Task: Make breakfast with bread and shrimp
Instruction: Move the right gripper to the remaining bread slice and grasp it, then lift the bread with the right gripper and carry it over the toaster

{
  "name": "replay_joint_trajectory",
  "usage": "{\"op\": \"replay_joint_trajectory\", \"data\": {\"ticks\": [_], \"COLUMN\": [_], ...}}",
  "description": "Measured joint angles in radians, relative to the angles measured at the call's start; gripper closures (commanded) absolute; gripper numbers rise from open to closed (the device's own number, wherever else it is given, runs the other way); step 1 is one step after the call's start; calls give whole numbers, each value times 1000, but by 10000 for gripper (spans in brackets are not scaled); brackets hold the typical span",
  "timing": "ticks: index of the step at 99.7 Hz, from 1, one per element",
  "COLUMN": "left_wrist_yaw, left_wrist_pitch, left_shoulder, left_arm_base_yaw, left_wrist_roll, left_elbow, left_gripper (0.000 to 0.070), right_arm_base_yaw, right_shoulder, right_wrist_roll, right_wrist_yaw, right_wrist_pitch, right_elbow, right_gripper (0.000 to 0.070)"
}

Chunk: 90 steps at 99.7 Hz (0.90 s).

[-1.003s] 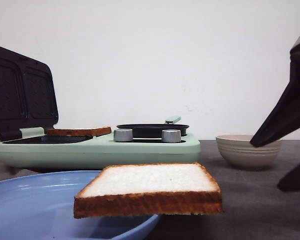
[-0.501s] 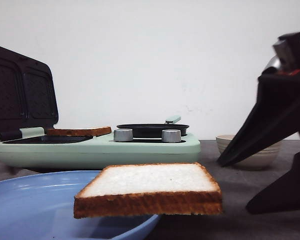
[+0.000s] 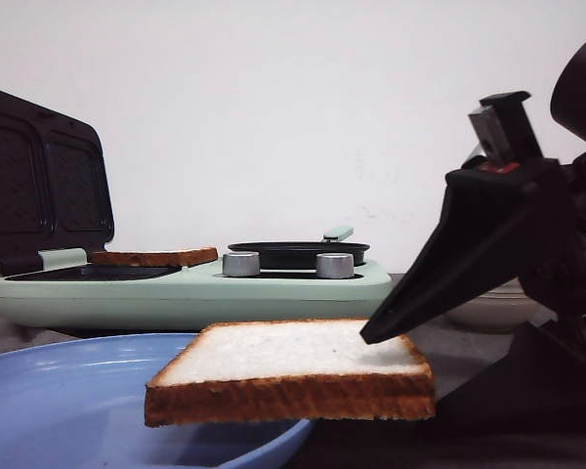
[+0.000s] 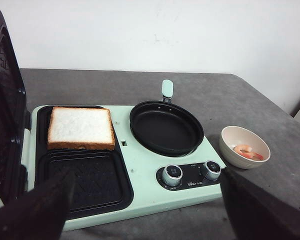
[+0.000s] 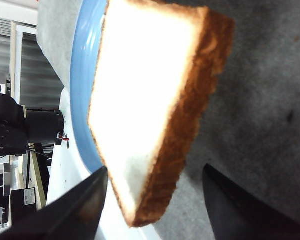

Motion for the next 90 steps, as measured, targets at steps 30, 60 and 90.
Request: {"op": "replay_joint_trajectory", "data": {"ticks": [30,60,90], "left_wrist_yaw": [0,0,0], "left_wrist_pitch": [0,-5,-30], "left_shoulder": [0,0,0], "left_arm_base_yaw": [0,0,0], "left_wrist_roll": [0,0,4], "left_elbow": [0,0,0], "left_gripper": [195,195,195], "right_arm_base_yaw": [6,15,17], "right_shoulder": [11,11,11], "right_wrist_roll": [19,23,87], "right_wrist_yaw": [3,-2,-38], "right_wrist_pitch": [19,26,174], "right_elbow": [0,0,0], "right_gripper": [521,700,700]}}
